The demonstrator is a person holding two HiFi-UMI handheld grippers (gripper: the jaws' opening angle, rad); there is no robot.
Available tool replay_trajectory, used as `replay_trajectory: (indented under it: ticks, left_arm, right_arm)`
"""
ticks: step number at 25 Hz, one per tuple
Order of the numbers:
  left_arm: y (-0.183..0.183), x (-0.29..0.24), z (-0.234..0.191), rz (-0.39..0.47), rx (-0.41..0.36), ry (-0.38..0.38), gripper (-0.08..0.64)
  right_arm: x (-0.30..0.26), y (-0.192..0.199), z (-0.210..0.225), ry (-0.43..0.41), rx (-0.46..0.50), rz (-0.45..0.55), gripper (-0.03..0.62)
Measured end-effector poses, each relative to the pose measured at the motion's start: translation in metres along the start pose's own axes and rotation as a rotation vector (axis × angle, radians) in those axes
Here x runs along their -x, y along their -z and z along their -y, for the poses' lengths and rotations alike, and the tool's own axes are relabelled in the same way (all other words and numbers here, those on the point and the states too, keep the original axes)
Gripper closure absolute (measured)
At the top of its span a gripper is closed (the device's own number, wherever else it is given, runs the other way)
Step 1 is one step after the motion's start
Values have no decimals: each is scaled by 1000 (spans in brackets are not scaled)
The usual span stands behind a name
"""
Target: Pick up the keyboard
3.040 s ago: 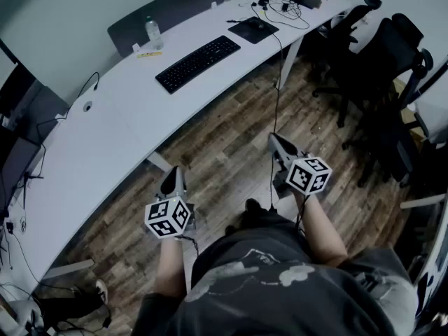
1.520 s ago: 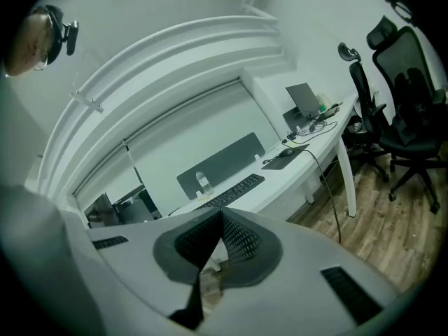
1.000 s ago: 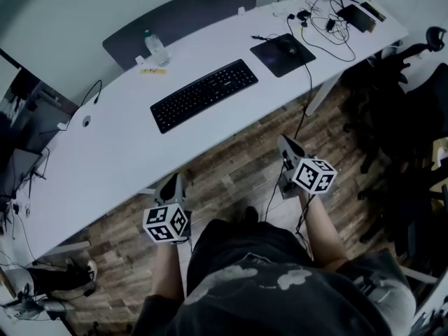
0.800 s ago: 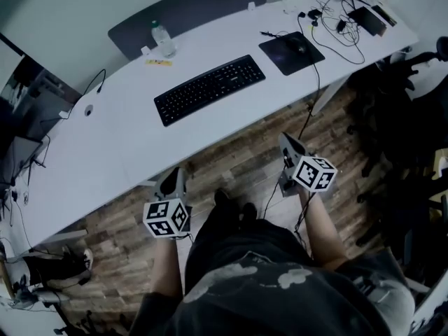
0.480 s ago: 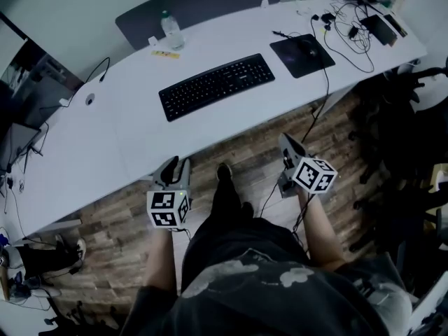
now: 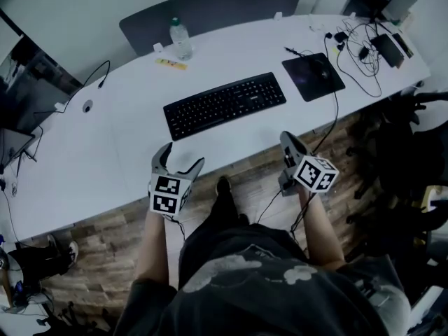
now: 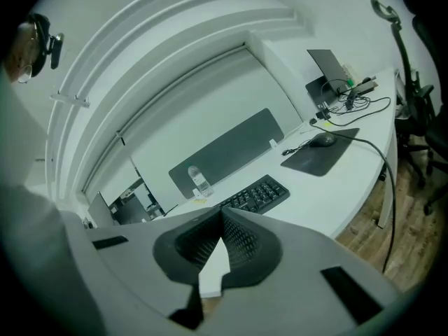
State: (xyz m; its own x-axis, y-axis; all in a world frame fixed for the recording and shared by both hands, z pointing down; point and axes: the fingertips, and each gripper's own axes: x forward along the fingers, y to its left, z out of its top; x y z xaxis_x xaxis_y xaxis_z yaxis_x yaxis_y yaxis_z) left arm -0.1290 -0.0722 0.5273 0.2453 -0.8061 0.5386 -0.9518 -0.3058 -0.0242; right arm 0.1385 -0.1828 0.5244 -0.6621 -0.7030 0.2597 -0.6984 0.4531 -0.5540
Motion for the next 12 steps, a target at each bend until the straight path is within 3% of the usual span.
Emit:
replay_trajectory:
  ticks: [12]
  left_arm:
    - [-14,-95,-47,-235,-261,166,57]
  right_arm:
    - [-101,-34,7,1,24,-50,592]
